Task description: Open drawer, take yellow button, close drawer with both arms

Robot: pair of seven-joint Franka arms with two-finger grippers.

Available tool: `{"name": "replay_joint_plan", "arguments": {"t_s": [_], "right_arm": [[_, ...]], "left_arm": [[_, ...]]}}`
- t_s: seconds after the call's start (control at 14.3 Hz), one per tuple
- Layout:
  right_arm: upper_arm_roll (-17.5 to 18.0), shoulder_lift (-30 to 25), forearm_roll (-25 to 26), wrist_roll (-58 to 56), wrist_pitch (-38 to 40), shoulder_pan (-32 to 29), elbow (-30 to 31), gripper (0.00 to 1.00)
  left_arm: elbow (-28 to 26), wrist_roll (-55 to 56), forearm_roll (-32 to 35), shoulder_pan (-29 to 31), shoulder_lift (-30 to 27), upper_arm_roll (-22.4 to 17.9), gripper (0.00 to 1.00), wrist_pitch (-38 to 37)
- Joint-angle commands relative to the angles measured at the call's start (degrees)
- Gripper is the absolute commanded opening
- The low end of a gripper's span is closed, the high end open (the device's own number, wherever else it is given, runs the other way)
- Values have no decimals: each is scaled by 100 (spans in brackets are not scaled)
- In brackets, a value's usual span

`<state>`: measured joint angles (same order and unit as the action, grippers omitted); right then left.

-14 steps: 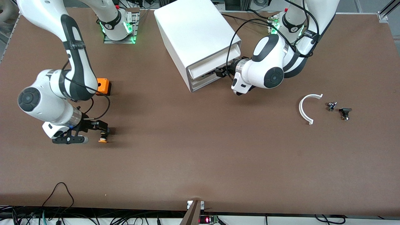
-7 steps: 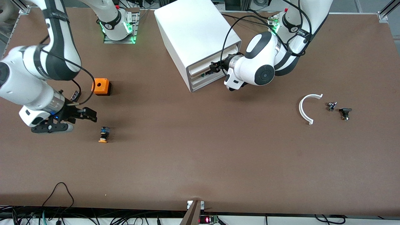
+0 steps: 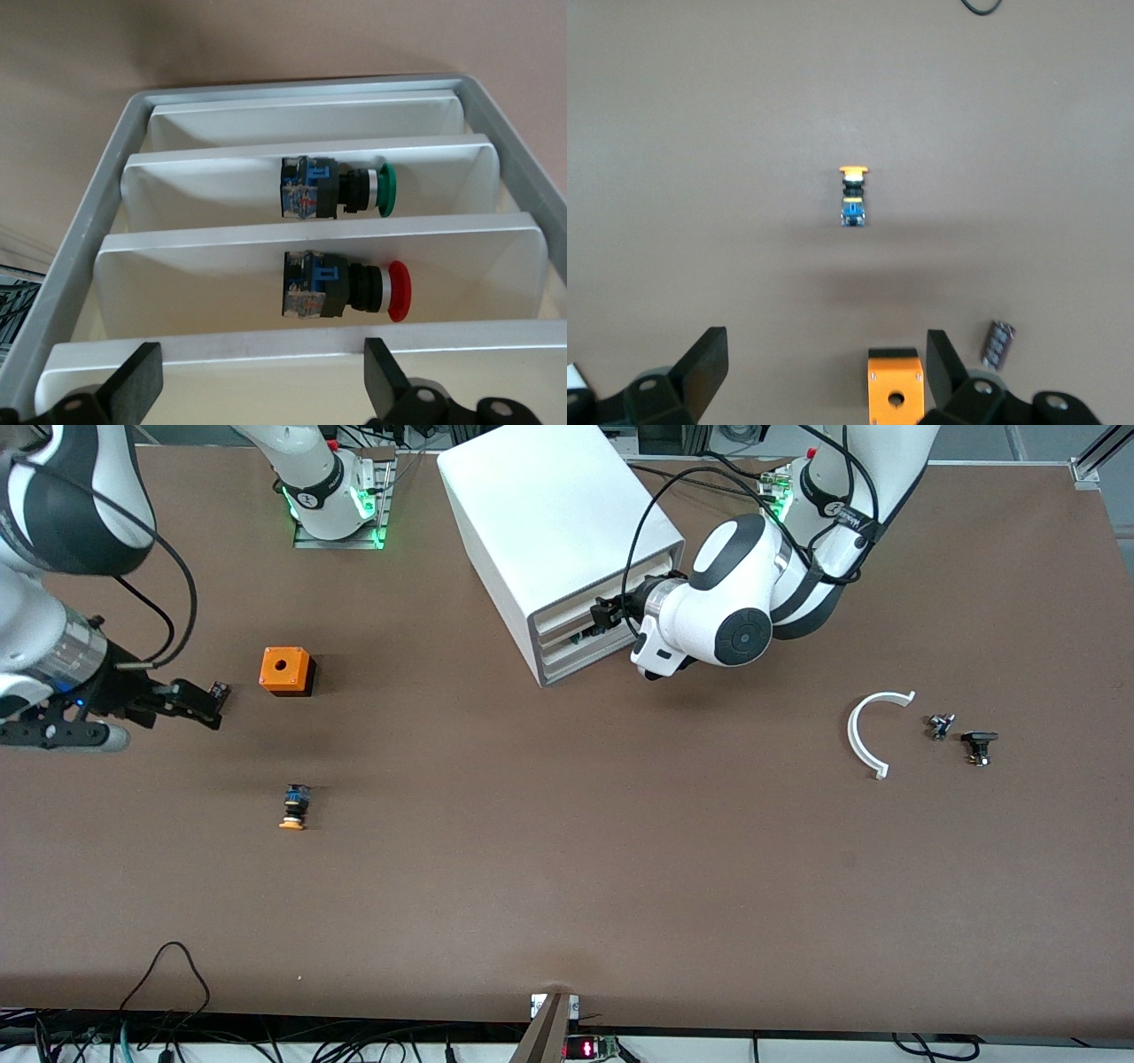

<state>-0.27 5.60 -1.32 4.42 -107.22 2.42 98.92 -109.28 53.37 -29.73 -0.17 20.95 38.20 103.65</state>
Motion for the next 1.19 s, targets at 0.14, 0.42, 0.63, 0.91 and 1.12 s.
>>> {"name": "replay_joint_plan", "arguments": {"t_s": [0.14,0.42,0.63,0.91,1.12], "right_arm": [[660,-586,211,437,491,-417,92,99],[660,-753,203,340,588,-417,75,99],[651,-842,176,227,729,-417,31,99],[651,-842,176,147,983,-409,-215,99],[642,-833,167,-134,1028,-417,-329,99]], "left_arm": [[73,42,-182,-36,138,39,99,-293],[423,-19,-7,44,59,-22,100,-722],[1248,-124,957,324,58,12,100,-1512],[2295,-1097,2372,640,58,-6,100,-2453],[2648,-2380,3078,1096,50,21,100,-2640]]}}
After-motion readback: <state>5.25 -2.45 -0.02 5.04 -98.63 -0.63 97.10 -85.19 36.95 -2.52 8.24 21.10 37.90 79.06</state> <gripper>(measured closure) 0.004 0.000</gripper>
